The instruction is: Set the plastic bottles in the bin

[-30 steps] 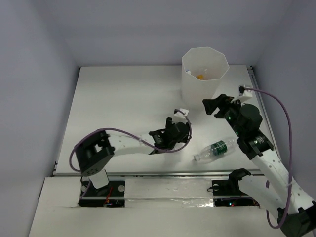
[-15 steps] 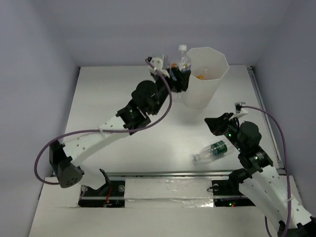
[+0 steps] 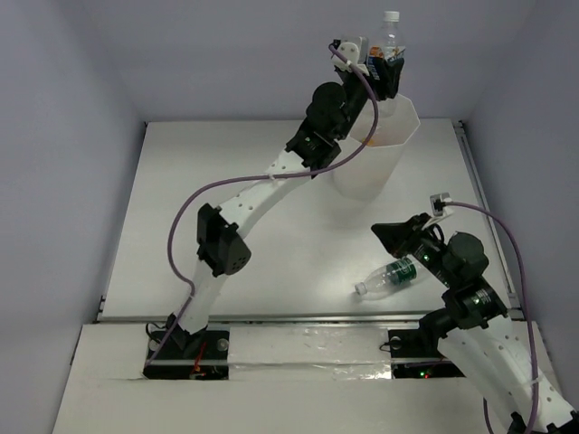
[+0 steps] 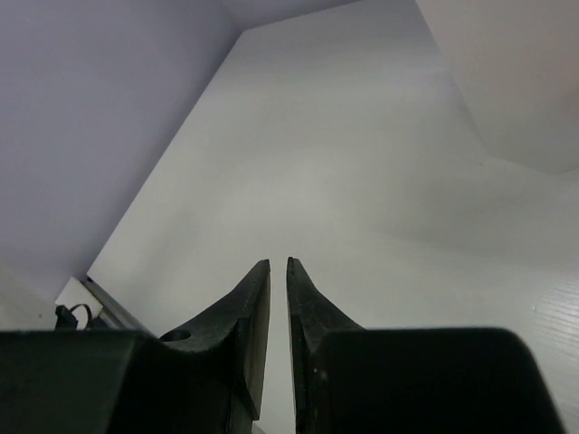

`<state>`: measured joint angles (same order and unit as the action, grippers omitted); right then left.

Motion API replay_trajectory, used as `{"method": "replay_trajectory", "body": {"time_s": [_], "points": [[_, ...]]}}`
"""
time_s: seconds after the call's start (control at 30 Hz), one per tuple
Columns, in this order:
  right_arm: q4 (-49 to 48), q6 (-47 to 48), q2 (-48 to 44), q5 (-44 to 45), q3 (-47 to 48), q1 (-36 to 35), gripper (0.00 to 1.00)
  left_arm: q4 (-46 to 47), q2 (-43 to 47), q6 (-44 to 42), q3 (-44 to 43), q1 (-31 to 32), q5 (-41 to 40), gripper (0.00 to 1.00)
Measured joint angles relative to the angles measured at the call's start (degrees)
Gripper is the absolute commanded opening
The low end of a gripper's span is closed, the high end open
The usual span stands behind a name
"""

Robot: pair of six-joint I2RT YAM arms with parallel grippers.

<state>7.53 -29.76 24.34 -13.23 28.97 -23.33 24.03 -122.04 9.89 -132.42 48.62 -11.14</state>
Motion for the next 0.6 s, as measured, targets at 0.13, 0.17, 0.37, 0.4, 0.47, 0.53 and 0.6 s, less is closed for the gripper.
{"method": "replay_trajectory", "body": {"time_s": [0.13,0.17,0.37,0.4,0.47,0.53,0.6], "points": [[0.2,0.1,-0.7,-1.8,-0.3,-0.4,0.20,0.6,-8.8,1.2,-6.0,-1.5,1.0,0.42],[0.2,0.1,-0.7,-2.2,-0.5,-0.8,0.20,0.9,-9.8,1.4,-6.1,-1.8,1.1,0.42],[0.5,0.1,-0.7,-3.2,-1.5,-2.3,0.20,4.1,-13.5,2.2,-6.1,-2.9,2.1,0.47],[0.8,0.1,-0.7,-3.2,-1.5,-2.3,0.20,4.6,-13.6,2.2,-6.1,-3.0,2.1,0.51],[1.0,0.2,-0.7,-3.1,-1.5,-2.3,0.20,5.8,-13.7,2.0,-6.0,-3.1,2.1,0.54],[1.0,0.2,-0.6,-3.0,-1.5,-2.3,0.21,7.1,-13.7,1.4,-5.9,-3.1,2.1,0.61],[1.0,0.2,-0.5,-2.8,-1.5,-2.3,0.21,7.8,-13.7,0.8,-5.9,-3.1,2.1,0.71]]}}
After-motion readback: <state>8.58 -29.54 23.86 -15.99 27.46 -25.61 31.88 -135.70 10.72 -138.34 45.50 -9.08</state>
